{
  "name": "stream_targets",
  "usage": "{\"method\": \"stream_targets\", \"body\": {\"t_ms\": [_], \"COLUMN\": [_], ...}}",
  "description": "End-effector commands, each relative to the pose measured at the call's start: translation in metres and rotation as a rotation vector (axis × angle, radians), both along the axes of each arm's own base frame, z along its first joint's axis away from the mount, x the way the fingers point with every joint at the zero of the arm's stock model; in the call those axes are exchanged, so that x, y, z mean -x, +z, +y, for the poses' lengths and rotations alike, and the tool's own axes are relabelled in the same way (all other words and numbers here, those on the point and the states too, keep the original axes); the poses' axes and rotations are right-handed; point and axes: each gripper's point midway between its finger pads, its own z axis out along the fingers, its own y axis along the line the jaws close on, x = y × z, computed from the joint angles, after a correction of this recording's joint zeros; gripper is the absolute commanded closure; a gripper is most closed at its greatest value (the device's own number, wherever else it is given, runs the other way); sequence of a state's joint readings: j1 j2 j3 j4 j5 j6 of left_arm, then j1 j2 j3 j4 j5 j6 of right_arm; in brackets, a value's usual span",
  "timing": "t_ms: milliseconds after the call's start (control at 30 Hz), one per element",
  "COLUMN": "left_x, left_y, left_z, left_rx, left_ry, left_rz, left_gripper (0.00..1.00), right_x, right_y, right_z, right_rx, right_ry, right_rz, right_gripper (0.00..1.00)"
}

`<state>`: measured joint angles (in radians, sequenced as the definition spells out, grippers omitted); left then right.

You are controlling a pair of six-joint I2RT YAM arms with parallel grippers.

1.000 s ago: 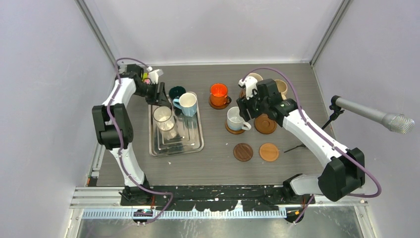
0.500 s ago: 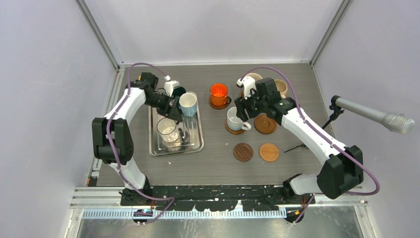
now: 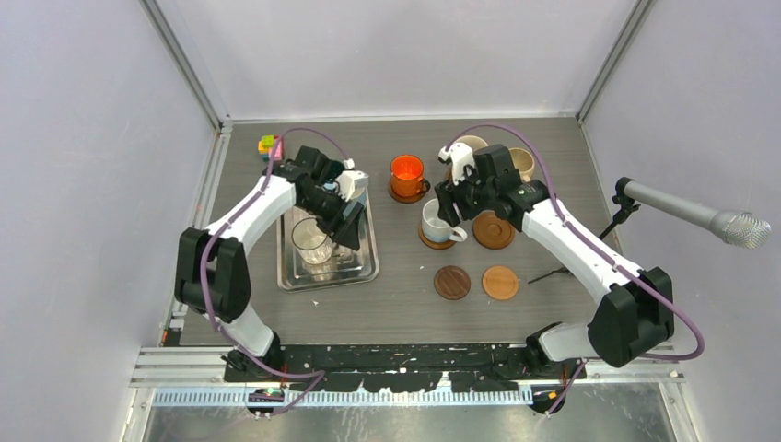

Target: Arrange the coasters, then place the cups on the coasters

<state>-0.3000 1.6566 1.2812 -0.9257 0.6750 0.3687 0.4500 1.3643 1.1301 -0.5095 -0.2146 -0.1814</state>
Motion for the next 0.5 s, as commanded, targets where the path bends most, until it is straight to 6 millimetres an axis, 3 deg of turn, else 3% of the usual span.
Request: {"method": "stream_targets", "body": {"t_ms": [0, 133, 367, 467], "left_x": [0.004, 0.001, -0.036, -0.038], "left_y": [0.05, 0.078, 0.128, 0.133], "left_z": [-0.005, 0.015, 0.098, 0.123], "left_rx": [0.073, 0.077, 0.15, 0.15], "left_ry": [0.011, 0.097, 0.513, 0.615], "left_rz": [-0.102, -0.156, -0.243, -0.252], "left_gripper": [0.27, 0.17, 0.12, 0.11], "right_x": [-0.007, -0.002, 0.006, 0.014], "right_y": [0.023, 0.024, 0.02, 0.017], "right_z": [0.019, 0.049, 0.122, 0.158], "right_rx": [-0.041, -0.012, 0.059, 0.071], "right_ry": [0.087, 0.254, 0.609, 0.762], "right_rz": [-0.061, -0.092, -0.165, -0.191], "right_gripper": [0.32, 0.33, 0.33, 0.32]}}
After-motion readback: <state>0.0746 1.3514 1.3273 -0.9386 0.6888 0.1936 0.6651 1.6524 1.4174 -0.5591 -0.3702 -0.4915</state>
